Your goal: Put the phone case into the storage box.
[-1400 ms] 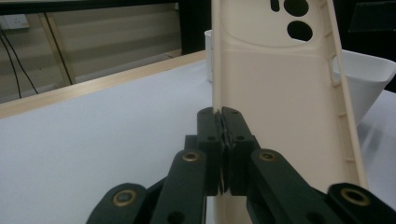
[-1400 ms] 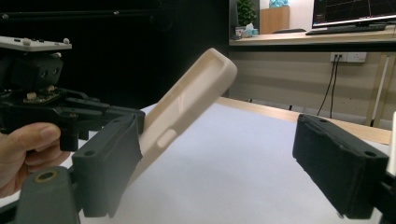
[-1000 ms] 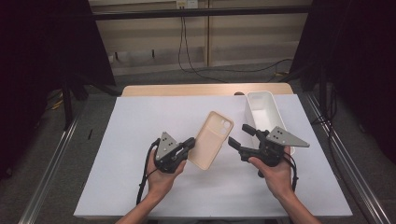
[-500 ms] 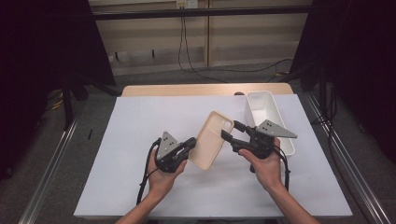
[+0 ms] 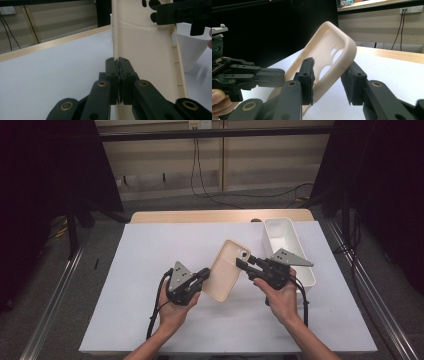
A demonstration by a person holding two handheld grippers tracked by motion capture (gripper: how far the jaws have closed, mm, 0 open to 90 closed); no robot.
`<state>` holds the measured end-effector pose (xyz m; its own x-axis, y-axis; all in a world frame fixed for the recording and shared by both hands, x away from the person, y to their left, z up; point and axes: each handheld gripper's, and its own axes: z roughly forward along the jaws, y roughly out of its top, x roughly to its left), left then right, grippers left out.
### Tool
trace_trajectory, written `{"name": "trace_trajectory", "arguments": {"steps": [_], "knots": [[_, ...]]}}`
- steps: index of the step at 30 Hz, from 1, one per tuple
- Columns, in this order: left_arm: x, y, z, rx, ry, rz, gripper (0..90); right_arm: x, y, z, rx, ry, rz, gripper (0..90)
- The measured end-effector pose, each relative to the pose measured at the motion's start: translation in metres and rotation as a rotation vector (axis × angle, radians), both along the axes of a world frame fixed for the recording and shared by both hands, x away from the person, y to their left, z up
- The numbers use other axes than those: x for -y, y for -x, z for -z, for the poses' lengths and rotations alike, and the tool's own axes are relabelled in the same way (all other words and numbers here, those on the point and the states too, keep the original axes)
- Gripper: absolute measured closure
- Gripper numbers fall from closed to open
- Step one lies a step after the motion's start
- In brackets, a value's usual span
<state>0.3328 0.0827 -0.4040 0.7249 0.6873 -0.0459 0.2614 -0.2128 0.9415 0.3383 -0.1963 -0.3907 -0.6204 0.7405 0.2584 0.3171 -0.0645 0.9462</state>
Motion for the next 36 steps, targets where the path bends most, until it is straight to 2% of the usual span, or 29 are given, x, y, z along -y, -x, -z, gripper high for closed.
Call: {"name": "trace_trajectory", "arguments": {"steps": [7,14,16,19,21,25,27,36], "knots": [[0.001,0.000,0.003,-0.007,-0.016,0.003,86.9,0.001,-0.001,0.003,-0.010,-0.005,-0.007,72.4],[0.003,-0.002,0.009,-0.024,-0.028,0.006,85.5,-0.001,0.001,0.001,0.015,-0.031,-0.030,81.0],[0.003,-0.005,0.011,-0.034,-0.031,0.007,85.5,-0.002,0.002,0.000,0.031,-0.024,-0.042,81.5],[0.002,-0.009,0.014,-0.062,-0.003,0.016,84.0,-0.004,0.003,-0.001,0.040,-0.020,-0.053,81.6],[0.001,-0.011,0.015,-0.080,0.012,0.013,75.6,-0.004,0.003,-0.001,0.043,-0.020,-0.056,81.6],[-0.002,-0.014,0.016,-0.103,0.034,0.023,64.9,-0.002,0.003,-0.002,0.051,-0.016,-0.064,81.6],[-0.002,-0.014,0.017,-0.100,0.034,0.020,61.9,-0.002,0.003,-0.002,0.058,-0.010,-0.065,81.6],[-0.002,-0.012,0.016,-0.076,0.053,0.011,34.9,-0.001,0.002,-0.002,0.077,0.005,-0.073,81.6]]}}
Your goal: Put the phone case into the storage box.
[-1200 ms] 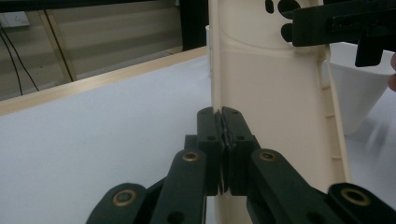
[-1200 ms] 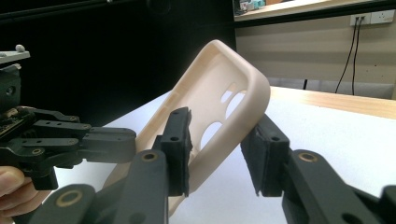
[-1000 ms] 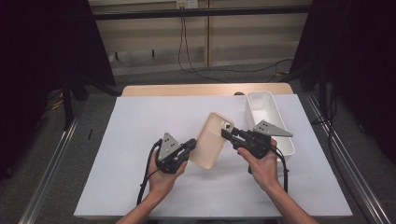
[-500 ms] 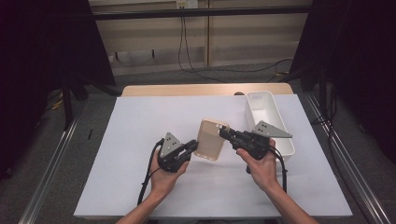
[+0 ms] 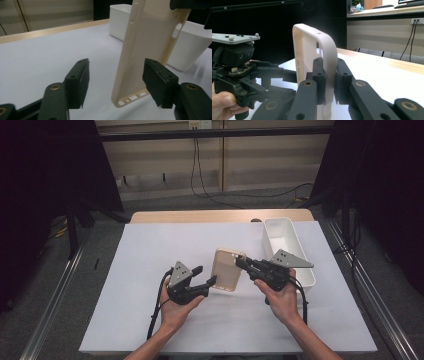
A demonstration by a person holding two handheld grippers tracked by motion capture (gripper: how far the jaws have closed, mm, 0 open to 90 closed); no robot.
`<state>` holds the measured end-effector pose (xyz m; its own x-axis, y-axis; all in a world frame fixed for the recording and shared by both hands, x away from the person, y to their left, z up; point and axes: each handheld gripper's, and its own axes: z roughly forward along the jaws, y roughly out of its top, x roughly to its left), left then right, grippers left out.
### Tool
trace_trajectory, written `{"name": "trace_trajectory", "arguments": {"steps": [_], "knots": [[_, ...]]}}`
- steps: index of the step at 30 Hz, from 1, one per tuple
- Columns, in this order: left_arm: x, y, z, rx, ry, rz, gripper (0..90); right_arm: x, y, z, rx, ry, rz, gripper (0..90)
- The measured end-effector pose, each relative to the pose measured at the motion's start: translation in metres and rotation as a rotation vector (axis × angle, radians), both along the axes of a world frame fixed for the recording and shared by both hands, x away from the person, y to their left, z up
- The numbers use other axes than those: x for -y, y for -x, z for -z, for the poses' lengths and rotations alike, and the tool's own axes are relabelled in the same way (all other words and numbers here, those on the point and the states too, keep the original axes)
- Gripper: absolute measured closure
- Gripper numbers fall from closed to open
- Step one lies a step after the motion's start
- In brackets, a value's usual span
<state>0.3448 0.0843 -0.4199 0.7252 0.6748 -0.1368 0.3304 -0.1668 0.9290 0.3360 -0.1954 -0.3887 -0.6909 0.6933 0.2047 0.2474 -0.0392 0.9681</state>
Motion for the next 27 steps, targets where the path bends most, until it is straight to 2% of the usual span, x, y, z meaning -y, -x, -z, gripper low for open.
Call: {"name": "trace_trajectory", "arguments": {"steps": [3,6,10,13,15,19,24,27], "knots": [[-0.002,0.000,-0.002,0.017,0.009,-0.010,25.8,0.001,0.000,0.000,0.007,0.005,0.000,81.6],[-0.005,-0.001,-0.003,0.006,0.032,-0.016,16.4,0.002,0.000,0.000,0.017,0.012,-0.001,81.5],[-0.008,-0.002,-0.003,0.013,0.000,-0.027,7.9,0.005,0.000,0.000,0.019,0.020,0.006,81.5],[-0.010,-0.002,-0.003,0.019,-0.004,-0.024,5.5,0.007,-0.001,0.000,0.024,0.017,0.007,81.5],[-0.010,-0.001,-0.004,0.038,-0.007,-0.025,4.5,0.008,0.000,-0.001,0.025,0.018,0.007,81.5],[-0.011,0.001,-0.004,0.036,-0.017,-0.014,3.1,0.009,0.000,0.000,0.028,0.023,0.009,81.5],[-0.015,0.003,-0.004,0.032,-0.031,-0.047,3.7,0.010,0.000,-0.001,0.037,0.027,0.010,81.5],[-0.021,0.003,-0.005,0.056,-0.013,-0.065,4.6,0.011,0.000,0.000,0.038,0.030,0.010,81.5]]}}
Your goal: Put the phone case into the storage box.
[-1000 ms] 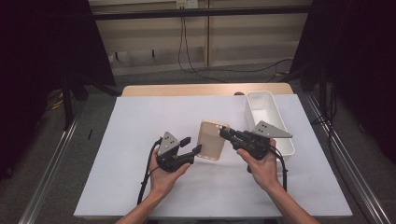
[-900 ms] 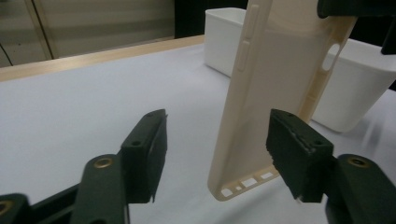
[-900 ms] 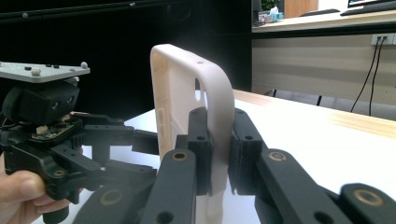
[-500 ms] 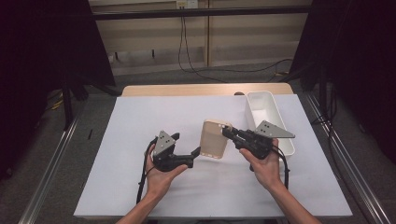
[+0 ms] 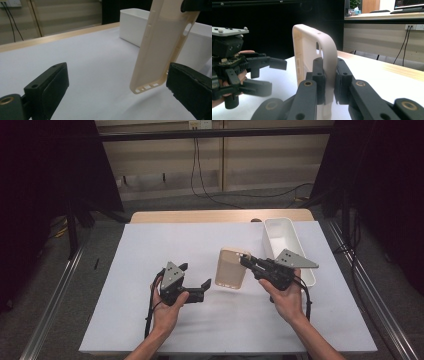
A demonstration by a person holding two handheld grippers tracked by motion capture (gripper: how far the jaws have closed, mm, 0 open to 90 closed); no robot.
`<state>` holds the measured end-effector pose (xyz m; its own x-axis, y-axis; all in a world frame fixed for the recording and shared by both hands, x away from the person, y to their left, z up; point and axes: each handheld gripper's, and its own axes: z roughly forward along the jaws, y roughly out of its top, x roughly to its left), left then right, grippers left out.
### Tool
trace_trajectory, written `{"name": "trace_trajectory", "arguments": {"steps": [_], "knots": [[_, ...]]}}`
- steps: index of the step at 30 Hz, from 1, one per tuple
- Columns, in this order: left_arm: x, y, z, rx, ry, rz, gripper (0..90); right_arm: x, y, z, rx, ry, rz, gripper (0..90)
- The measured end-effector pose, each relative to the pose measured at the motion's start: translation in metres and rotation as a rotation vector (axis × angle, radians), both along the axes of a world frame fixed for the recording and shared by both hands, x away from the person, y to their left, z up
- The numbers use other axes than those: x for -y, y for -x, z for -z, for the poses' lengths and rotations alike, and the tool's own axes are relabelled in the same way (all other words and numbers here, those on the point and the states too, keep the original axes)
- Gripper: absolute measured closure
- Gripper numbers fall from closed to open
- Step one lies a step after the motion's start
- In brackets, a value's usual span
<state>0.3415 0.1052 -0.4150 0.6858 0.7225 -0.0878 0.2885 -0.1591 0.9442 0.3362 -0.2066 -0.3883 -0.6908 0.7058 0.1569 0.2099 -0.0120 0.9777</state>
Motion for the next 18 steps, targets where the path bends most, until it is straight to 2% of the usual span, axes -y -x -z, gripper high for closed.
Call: {"name": "trace_trajectory", "arguments": {"steps": [3,4,8,10,12,18], "knots": [[-0.008,0.001,-0.001,0.021,0.006,-0.010,5.2,0.001,0.000,-0.001,0.003,-0.004,0.002,81.5],[-0.011,0.002,0.000,0.018,0.023,-0.011,5.4,0.002,0.000,-0.001,0.006,-0.004,0.003,81.5],[-0.022,0.003,0.001,0.018,0.042,-0.018,6.4,0.003,0.000,-0.002,0.004,-0.003,0.004,81.5],[-0.027,0.004,0.003,0.040,0.042,-0.034,6.7,0.004,0.001,-0.002,0.006,-0.002,0.006,81.5],[-0.032,0.005,0.004,0.043,0.059,-0.041,6.7,0.005,0.002,-0.003,0.007,-0.004,0.007,81.5],[-0.043,0.009,0.003,0.054,0.072,-0.057,6.1,0.009,0.004,-0.003,0.010,-0.011,0.017,81.5]]}}
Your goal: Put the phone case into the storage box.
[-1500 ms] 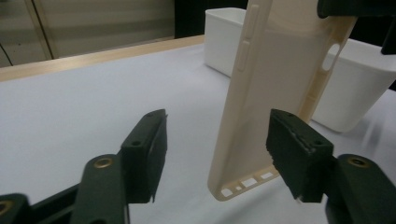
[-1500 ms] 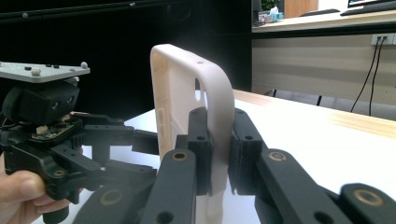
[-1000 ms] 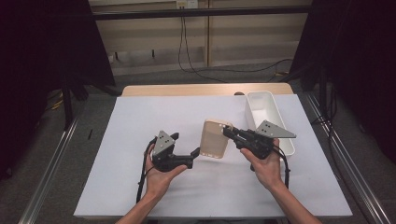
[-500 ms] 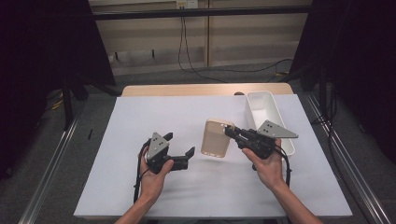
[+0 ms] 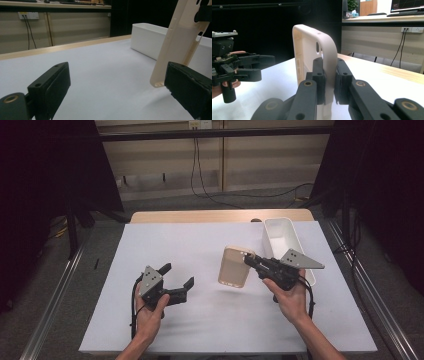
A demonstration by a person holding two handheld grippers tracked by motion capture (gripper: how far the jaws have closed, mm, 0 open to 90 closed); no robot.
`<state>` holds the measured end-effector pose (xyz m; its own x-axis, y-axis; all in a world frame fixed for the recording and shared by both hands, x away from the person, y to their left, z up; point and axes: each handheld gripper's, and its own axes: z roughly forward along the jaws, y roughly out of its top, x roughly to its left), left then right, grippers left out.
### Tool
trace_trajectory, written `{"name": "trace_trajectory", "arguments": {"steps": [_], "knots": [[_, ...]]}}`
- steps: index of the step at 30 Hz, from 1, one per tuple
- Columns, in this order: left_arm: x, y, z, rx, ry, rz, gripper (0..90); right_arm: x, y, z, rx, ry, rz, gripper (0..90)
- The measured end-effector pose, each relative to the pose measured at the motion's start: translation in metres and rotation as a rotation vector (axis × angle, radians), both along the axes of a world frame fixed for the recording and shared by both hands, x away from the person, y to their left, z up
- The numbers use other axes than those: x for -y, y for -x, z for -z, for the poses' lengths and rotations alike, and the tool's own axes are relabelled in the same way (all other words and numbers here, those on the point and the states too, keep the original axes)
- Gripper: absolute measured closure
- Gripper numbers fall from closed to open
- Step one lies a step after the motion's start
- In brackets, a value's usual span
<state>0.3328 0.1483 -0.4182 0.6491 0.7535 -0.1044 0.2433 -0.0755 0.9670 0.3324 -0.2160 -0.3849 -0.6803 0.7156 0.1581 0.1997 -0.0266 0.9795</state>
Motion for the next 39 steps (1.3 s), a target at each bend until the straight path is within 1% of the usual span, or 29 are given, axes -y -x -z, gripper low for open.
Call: {"name": "trace_trajectory", "arguments": {"steps": [3,6,8,10,11,12,14,15,16,18,20,21,22,23,27,32,35,36,37,39], "knots": [[-0.007,0.003,0.000,0.011,-0.004,0.004,4.8,0.001,0.001,0.000,0.003,0.001,-0.001,81.5],[-0.013,0.006,0.000,0.005,0.001,-0.001,4.1,0.001,0.002,0.000,0.004,-0.001,0.000,81.6],[-0.018,0.008,0.001,0.012,-0.010,-0.009,3.4,0.001,0.002,0.000,0.008,0.003,-0.001,81.5],[-0.024,0.010,0.002,0.011,-0.003,0.000,3.2,0.001,0.003,0.000,0.009,0.003,-0.001,81.5],[-0.026,0.013,0.002,0.001,0.013,-0.015,3.3,0.002,0.003,-0.001,0.007,0.002,-0.001,81.6],[-0.027,0.016,0.001,-0.009,0.021,-0.026,3.3,0.002,0.003,-0.001,0.008,0.001,0.000,81.6],[-0.030,0.020,0.000,0.041,-0.018,-0.030,3.6,0.003,0.003,-0.001,0.010,0.003,0.001,81.6],[-0.032,0.020,0.000,0.044,-0.022,-0.026,4.1,0.003,0.002,-0.001,0.012,0.005,0.002,81.6],[-0.034,0.020,0.001,0.035,-0.016,-0.027,4.3,0.004,0.002,-0.001,0.011,0.004,0.003,81.6],[-0.040,0.020,0.002,0.037,-0.010,-0.043,4.0,0.005,0.002,-0.001,0.014,0.005,0.008,81.6],[-0.046,0.023,0.003,0.033,-0.021,-0.047,4.0,0.007,0.003,-0.002,0.017,0.006,0.011,81.5],[-0.050,0.025,0.004,0.033,-0.024,-0.056,4.0,0.008,0.004,-0.002,0.017,0.005,0.014,81.6],[-0.054,0.027,0.005,0.030,-0.023,-0.069,3.9,0.009,0.004,-0.003,0.018,0.008,0.014,81.6],[-0.057,0.029,0.007,0.017,-0.019,-0.076,3.9,0.010,0.004,-0.003,0.022,0.010,0.014,81.6],[-0.067,0.034,0.011,0.009,-0.025,-0.094,4.0,0.013,0.003,-0.004,0.021,0.007,0.024,81.6],[-0.072,0.035,0.011,0.016,-0.003,-0.112,4.0,0.016,0.004,-0.007,0.033,0.003,0.027,81.6],[-0.072,0.036,0.010,0.030,-0.012,-0.115,3.9,0.019,0.005,-0.010,0.045,-0.004,0.030,81.6],[-0.072,0.036,0.010,0.034,0.002,-0.118,3.8,0.020,0.005,-0.012,0.050,-0.006,0.031,81.6],[-0.073,0.037,0.009,0.039,-0.001,-0.124,3.8,0.022,0.005,-0.013,0.053,-0.006,0.034,81.6],[-0.073,0.037,0.009,0.036,0.009,-0.134,3.8,0.024,0.006,-0.016,0.058,-0.015,0.038,81.6]]}}
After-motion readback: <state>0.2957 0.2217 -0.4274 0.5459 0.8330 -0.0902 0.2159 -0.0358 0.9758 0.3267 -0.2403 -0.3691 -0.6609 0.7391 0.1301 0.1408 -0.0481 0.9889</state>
